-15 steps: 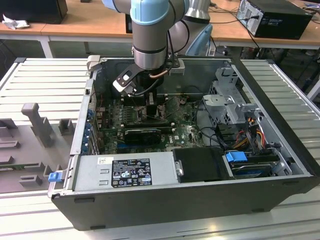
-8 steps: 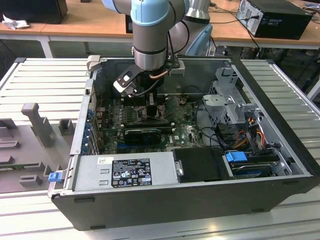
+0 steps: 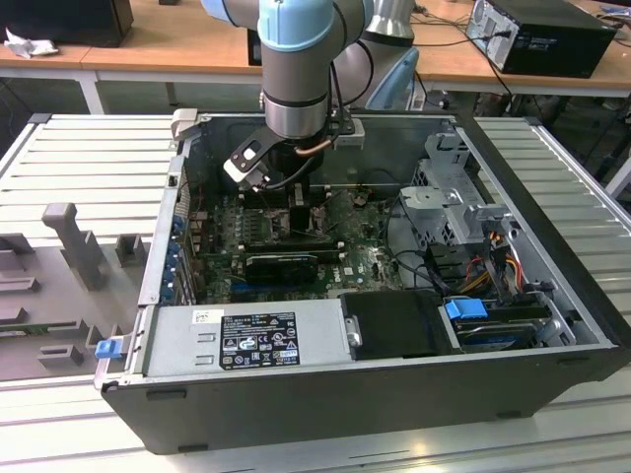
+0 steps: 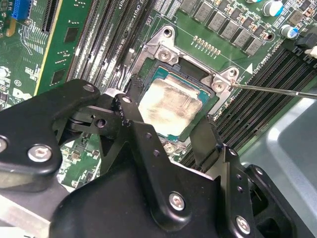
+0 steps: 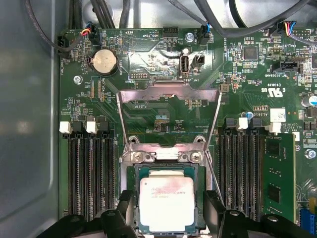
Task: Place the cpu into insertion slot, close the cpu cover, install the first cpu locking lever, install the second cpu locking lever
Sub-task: 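Place the cpu into insertion slot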
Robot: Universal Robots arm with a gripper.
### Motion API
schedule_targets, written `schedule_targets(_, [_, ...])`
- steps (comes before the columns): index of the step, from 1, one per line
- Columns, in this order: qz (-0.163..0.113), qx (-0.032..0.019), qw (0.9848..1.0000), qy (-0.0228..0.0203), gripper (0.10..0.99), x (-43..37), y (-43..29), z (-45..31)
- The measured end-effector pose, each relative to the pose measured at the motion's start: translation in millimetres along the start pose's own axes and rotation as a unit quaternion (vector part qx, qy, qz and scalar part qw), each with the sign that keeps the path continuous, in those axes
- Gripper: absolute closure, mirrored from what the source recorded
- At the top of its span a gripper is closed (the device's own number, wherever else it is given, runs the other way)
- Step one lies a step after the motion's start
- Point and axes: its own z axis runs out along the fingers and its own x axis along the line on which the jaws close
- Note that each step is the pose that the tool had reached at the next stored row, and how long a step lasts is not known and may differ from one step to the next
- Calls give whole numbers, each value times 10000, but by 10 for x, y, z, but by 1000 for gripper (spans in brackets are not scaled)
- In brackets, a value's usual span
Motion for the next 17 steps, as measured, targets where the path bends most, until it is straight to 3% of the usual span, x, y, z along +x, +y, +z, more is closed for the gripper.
schedule_targets(5, [0, 0, 10000, -1, 435, 0, 2, -43])
schedule_targets(6, [0, 0, 10000, 0, 502, 0, 2, -53])
schedule_targets(7, [0, 0, 10000, 0, 502, 1, 2, -60])
schedule_targets(8, [0, 0, 10000, -1, 624, 1, 3, -75])
schedule_targets(12, [0, 0, 10000, 0, 867, 1, 5, -110])
schedule_targets(13, [0, 0, 10000, 0, 867, 1, 5, -114])
schedule_targets(15, [1, 0, 10000, 0, 984, 1, 5, -121])
schedule_targets(17, [1, 0, 10000, 0, 980, 1, 5, -126])
